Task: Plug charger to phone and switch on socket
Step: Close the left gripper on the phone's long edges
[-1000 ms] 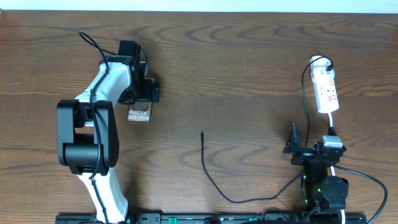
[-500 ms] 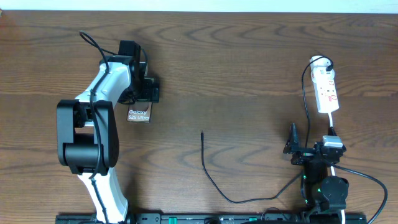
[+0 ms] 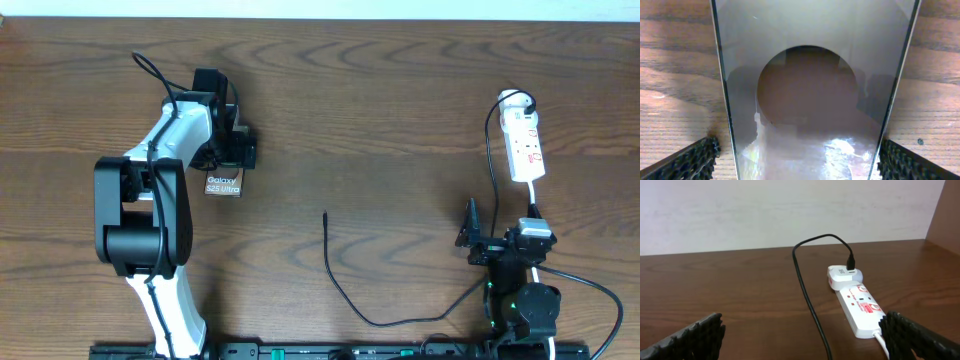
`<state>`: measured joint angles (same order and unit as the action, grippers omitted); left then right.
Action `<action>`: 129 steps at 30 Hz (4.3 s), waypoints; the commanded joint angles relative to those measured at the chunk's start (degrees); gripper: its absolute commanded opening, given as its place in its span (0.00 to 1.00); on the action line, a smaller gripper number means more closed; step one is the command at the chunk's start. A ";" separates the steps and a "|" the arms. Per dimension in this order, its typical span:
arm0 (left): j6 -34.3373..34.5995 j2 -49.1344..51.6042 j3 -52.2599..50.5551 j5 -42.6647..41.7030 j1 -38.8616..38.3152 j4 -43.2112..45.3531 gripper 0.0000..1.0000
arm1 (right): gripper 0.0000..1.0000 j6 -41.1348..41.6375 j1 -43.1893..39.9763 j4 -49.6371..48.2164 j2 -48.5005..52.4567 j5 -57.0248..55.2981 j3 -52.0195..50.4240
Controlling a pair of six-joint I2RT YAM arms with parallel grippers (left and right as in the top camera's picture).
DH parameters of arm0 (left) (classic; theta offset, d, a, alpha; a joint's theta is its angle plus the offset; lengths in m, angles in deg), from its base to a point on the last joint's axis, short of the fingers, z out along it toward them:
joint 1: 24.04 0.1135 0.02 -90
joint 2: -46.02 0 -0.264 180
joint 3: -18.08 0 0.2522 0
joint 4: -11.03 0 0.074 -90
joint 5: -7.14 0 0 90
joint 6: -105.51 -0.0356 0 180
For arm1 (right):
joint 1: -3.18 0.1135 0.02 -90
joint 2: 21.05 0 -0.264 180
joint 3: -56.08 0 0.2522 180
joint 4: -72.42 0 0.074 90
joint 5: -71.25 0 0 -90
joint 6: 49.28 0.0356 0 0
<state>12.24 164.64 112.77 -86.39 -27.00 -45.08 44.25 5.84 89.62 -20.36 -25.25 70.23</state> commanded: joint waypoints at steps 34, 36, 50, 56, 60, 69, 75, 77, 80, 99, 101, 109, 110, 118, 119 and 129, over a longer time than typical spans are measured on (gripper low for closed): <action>-4.85 1.92 -0.79 0.09 0.15 0.85 1.00 | 0.99 0.70 0.39 0.15 -0.31 -0.83 -0.07; -4.81 1.92 -0.79 0.07 0.15 0.48 1.00 | 0.99 0.70 0.39 0.15 -0.31 -0.83 -0.07; -4.59 1.92 -0.79 -0.35 0.15 -0.17 0.90 | 0.99 0.70 0.39 0.15 -0.31 -0.83 -0.07; -4.61 1.92 -0.79 -0.35 0.15 -0.20 0.88 | 0.99 0.68 0.39 0.15 -0.31 -0.85 -0.07; -4.59 1.92 -0.79 -0.35 0.15 -0.20 0.86 | 0.99 0.70 0.39 0.15 -0.31 -0.83 -0.07; -4.61 1.92 -0.79 -0.35 0.15 -0.20 0.83 | 0.99 0.70 0.39 0.17 -0.31 -0.83 -0.07; -4.61 1.92 -0.79 -0.35 0.15 -0.17 0.82 | 0.99 0.70 0.39 0.17 -0.31 -0.83 -0.07; -4.61 1.92 -0.79 -0.35 0.15 -0.20 0.82 | 0.99 0.70 0.39 0.17 -0.31 -0.83 -0.07; -4.61 1.92 -0.79 -0.37 0.15 -0.20 0.82 | 0.99 0.70 0.39 0.17 -0.31 -0.83 -0.07; -4.61 1.92 -0.79 -0.37 0.15 -0.17 0.78 | 0.99 0.70 0.39 0.17 -0.31 -0.83 -0.07; -4.61 1.92 -0.79 -0.35 0.15 -0.17 0.78 | 0.99 0.70 0.39 0.15 -0.31 -0.83 -0.07; -4.61 1.92 -0.79 -0.35 0.15 -0.17 0.78 | 0.99 0.70 0.39 0.15 -0.31 -0.85 -0.07; -4.61 1.92 -0.79 -0.35 0.15 -0.17 0.77 | 0.99 0.70 0.39 0.15 -0.31 -0.83 -0.07; -4.61 1.92 -0.79 -0.35 0.15 -0.17 0.76 | 0.99 0.70 0.39 0.15 -0.31 -0.83 -0.07; -4.61 1.92 -0.79 -0.35 0.15 -0.17 0.74 | 0.99 0.70 0.39 0.15 -0.31 -0.83 -0.07; -4.61 1.92 -0.79 -0.35 0.15 -0.17 0.73 | 0.99 0.70 0.39 0.15 -0.31 -0.83 -0.07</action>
<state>7.96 164.64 112.77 -86.59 -26.98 -44.86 44.25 5.84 89.62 -20.36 -25.25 70.23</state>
